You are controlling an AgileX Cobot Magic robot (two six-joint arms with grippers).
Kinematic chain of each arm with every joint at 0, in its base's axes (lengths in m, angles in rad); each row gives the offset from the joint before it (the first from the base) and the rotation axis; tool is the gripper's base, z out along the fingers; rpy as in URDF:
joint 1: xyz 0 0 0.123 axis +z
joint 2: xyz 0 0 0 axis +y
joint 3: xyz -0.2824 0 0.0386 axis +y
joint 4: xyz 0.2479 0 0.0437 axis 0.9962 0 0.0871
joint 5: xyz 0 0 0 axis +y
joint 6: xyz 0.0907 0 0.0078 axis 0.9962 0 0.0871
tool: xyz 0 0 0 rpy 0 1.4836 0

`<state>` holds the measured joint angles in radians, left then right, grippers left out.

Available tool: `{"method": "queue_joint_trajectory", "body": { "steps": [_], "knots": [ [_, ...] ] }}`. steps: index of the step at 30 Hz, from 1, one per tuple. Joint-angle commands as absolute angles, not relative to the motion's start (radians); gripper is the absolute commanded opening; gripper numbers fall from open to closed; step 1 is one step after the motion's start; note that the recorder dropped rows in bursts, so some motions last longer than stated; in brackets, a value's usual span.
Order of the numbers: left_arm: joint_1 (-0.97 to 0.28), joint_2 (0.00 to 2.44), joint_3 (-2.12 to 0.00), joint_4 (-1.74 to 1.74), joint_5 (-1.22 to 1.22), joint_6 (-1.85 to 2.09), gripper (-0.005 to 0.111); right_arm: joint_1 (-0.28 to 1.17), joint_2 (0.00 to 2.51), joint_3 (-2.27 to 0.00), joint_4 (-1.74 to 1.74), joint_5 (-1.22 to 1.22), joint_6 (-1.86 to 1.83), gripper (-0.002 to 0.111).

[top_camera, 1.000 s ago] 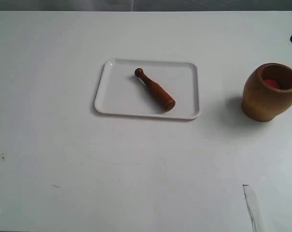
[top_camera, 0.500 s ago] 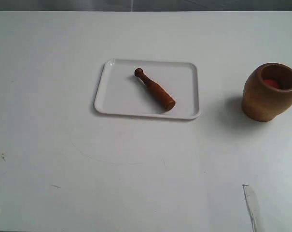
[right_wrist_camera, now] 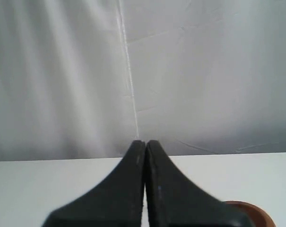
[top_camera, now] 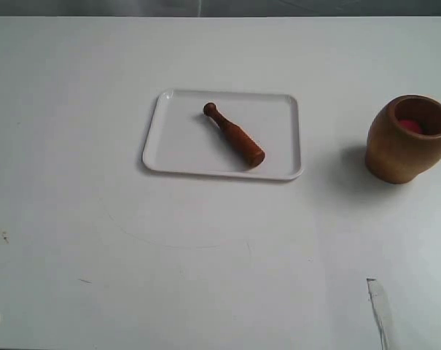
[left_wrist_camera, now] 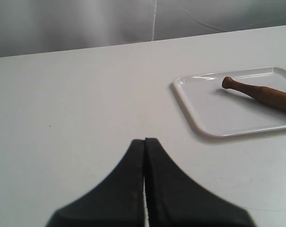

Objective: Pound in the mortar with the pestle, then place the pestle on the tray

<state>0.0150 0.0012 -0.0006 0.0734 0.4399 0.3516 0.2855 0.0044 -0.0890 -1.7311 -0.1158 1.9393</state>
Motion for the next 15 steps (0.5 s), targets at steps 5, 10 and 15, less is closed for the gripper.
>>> {"method": "queue_joint_trajectory", "body": {
  "steps": [5,10,15],
  "knots": [
    [0.007,0.000,0.000,0.066,0.437,0.343,0.000,0.280,0.000,-0.085,-1.657,-0.165,1.937,0.000],
    [0.007,0.000,0.000,0.066,0.437,0.343,0.000,0.280,0.000,-0.085,-1.614,-0.165,1.802,0.000],
    [0.007,0.000,0.000,0.066,0.437,0.343,0.000,0.280,0.000,-0.085,-1.229,-0.172,1.323,0.000]
  ]
}}
